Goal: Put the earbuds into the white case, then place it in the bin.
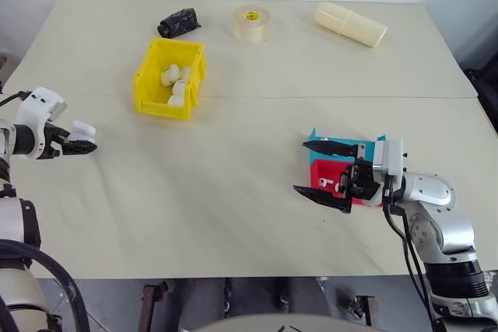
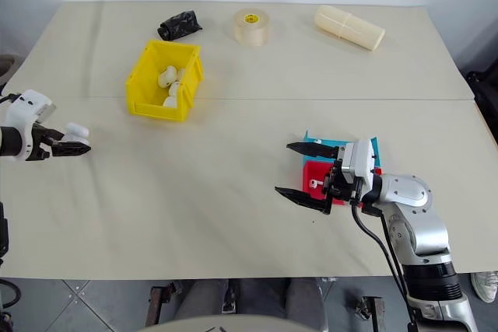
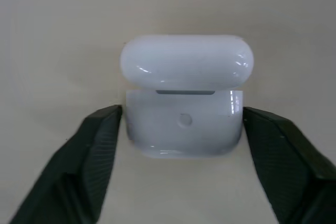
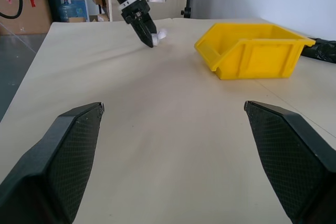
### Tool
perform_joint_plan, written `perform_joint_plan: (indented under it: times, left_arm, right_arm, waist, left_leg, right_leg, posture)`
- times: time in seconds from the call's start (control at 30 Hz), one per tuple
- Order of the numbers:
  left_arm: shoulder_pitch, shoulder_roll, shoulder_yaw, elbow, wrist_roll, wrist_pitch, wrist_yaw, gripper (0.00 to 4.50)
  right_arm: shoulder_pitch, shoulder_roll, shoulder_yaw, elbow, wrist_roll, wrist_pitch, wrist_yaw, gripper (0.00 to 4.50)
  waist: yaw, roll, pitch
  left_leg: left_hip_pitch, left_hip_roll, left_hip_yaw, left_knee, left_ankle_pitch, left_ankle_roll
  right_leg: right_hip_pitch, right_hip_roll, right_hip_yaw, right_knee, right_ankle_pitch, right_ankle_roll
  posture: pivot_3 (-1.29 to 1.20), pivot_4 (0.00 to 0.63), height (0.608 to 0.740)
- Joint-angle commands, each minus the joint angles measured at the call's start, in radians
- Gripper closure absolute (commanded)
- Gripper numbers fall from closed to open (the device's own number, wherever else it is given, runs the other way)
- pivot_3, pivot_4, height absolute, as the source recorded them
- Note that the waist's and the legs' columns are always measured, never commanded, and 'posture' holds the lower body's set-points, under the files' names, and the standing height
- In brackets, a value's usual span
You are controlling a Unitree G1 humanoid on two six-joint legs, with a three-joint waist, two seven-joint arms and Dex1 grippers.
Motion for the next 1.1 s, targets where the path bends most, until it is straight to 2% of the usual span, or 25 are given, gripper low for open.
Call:
perform_joint_plan:
  times: [0.03,0.17,0.33,0.43,0.5,0.6,0.7,0.8,0.9,1.1]
  left_arm:
    - [-0.001,0.006,0.013,0.013,0.014,0.002,0.002,1.72]
    - [0.032,0.024,0.063,-0.014,-0.029,0.005,-0.032,1.72]
    - [0.172,0.043,0.218,-0.167,-0.176,-0.034,-0.138,1.72]
    - [0.429,0.021,0.392,-0.462,-0.347,-0.126,-0.237,1.72]
    - [0.56,-0.004,0.48,-0.636,-0.424,-0.077,-0.222,1.72]
    - [0.828,-0.125,0.627,-1.038,-0.598,-0.051,-0.223,1.72]
    - [0.937,-0.257,0.686,-1.276,-0.706,-0.061,-0.145,1.72]
    - [0.986,-0.38,0.656,-1.426,-0.736,-0.122,-0.088,1.72]
    - [1.023,-0.482,0.547,-1.549,-0.733,-0.132,-0.033,1.72]
    - [1.031,-0.667,0.323,-1.617,-0.646,-0.276,0.022,1.72]
  right_arm:
    - [-0.004,-0.013,-0.027,-0.031,0.008,-0.011,-0.004,0.0]
    - [0.0,-0.012,-0.024,-0.031,0.006,-0.01,-0.007,0.0]
    - [0.004,-0.019,-0.019,-0.025,0.001,-0.011,0.003,0.0]
    - [-0.001,-0.026,-0.013,-0.011,-0.004,-0.013,0.016,0.0]
    - [-0.004,-0.029,-0.019,-0.004,-0.003,-0.009,0.016,0.0]
    - [0.003,-0.042,-0.045,0.01,-0.009,-0.01,0.005,0.0]
    - [0.016,-0.052,-0.066,0.016,-0.01,-0.012,-0.002,0.0]
    - [0.041,-0.065,-0.087,0.016,-0.01,-0.011,-0.005,0.0]
    - [0.084,-0.09,-0.119,0.007,-0.006,-0.015,0.0,0.0]
    - [0.193,-0.136,-0.217,-0.048,0.01,-0.014,-0.014,0.0]
  waist:
    - [-0.001,0.0,0.0]
    - [-0.001,0.0,0.0]
    - [-0.003,0.0,0.0]
    - [-0.007,-0.001,0.0]
    - [-0.014,-0.001,0.0]
    - [-0.021,-0.001,0.0]
    - [-0.016,-0.001,0.0]
    - [0.001,-0.002,-0.001]
    - [0.009,-0.001,-0.001]
    - [0.026,-0.001,-0.001]
  left_leg:
    - [0.0,0.0,0.0,0.0,0.0,0.0]
    - [0.0,0.0,0.0,0.0,0.0,0.0]
    - [-0.001,0.0,-0.002,0.0,0.0,0.0]
    - [-0.002,0.002,-0.001,0.0,0.0,0.0]
    - [-0.002,0.005,-0.001,0.0,0.0,0.0]
    - [-0.003,0.005,-0.001,-0.001,0.0,0.0]
    - [-0.002,0.003,-0.002,0.0,-0.001,0.002]
    - [-0.002,0.001,-0.002,0.001,-0.001,0.003]
    - [0.001,0.0,-0.003,0.001,-0.001,0.003]
    - [0.002,-0.002,-0.004,0.001,-0.001,0.005]
  right_leg:
    - [0.0,0.0,0.0,0.0,0.0,0.0]
    - [-0.001,0.0,0.0,0.001,0.0,0.0]
    - [-0.005,-0.002,0.0,0.003,0.0,0.0]
    - [-0.009,-0.003,0.001,0.005,0.0,0.0]
    - [-0.01,-0.004,0.0,0.007,0.0,0.0]
    - [-0.01,-0.004,0.0,0.007,0.0,0.0]
    - [-0.009,-0.009,0.001,0.007,0.0,0.0]
    - [-0.007,-0.01,0.0,0.006,0.0,0.0]
    - [-0.003,-0.011,-0.001,0.004,0.0,0.0]
    - [0.0,-0.012,-0.003,0.001,0.001,0.001]
  posture:
    - [0.0,0.15,0.74]
    - [0.0,0.15,0.74]
    - [0.0,0.15,0.74]
    - [0.0,0.15,0.74]
    - [0.0,0.15,0.74]
    - [0.0,0.15,0.74]
    - [0.0,0.15,0.74]
    - [0.0,0.15,0.74]
    - [0.0,0.15,0.74]
    - [0.0,0.15,0.74]
